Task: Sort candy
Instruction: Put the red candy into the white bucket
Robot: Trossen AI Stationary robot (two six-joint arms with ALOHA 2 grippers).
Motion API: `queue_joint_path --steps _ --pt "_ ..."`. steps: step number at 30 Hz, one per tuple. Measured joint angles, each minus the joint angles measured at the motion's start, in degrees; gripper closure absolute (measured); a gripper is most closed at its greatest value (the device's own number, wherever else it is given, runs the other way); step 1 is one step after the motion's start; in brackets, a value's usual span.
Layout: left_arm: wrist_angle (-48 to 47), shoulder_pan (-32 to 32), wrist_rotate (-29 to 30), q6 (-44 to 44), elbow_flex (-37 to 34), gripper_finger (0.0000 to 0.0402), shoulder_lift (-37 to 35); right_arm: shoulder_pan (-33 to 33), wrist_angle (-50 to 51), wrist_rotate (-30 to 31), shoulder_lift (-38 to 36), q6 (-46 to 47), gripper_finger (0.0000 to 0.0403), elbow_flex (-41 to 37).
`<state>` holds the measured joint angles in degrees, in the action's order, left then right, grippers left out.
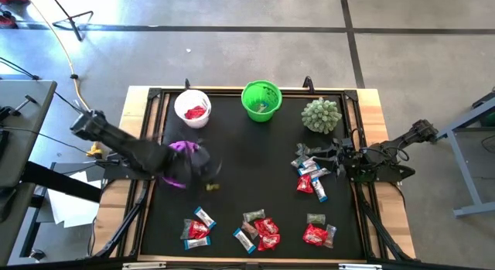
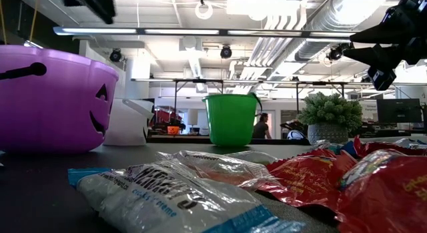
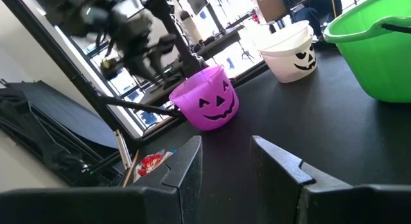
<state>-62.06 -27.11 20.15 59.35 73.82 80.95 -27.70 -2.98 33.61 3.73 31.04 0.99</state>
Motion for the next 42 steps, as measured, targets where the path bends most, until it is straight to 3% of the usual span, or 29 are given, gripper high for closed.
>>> queue_joint_path --steps 7,14,19,31,42 --pt "-5.02 -10.76 -3.18 14.92 -0.02 0.0337 6.96 0.0 0.0 0.05 0.0 -0.01 0.0276 0.01" --pt "-3.66 -16.71 -11.53 19.57 -0.02 0.0337 14.18 0.0 0.0 0.2 0.0 -0.02 0.0276 0.0" --pt "3.03 -17.65 -16.45 21.51 -0.02 0.0336 16.92 0.0 0.0 0.17 0.0 -0.02 0.0276 0.01" --pt "14.35 -18.09 -16.85 25.07 -0.02 0.0278 18.27 0.0 0.0 -0.07 0.0 0.0 0.0276 0.0" --pt "15.05 -18.76 -18.52 19.41 -0.02 0.027 26.41 0.01 0.0 -0.04 0.0 0.0 0.0276 0.0"
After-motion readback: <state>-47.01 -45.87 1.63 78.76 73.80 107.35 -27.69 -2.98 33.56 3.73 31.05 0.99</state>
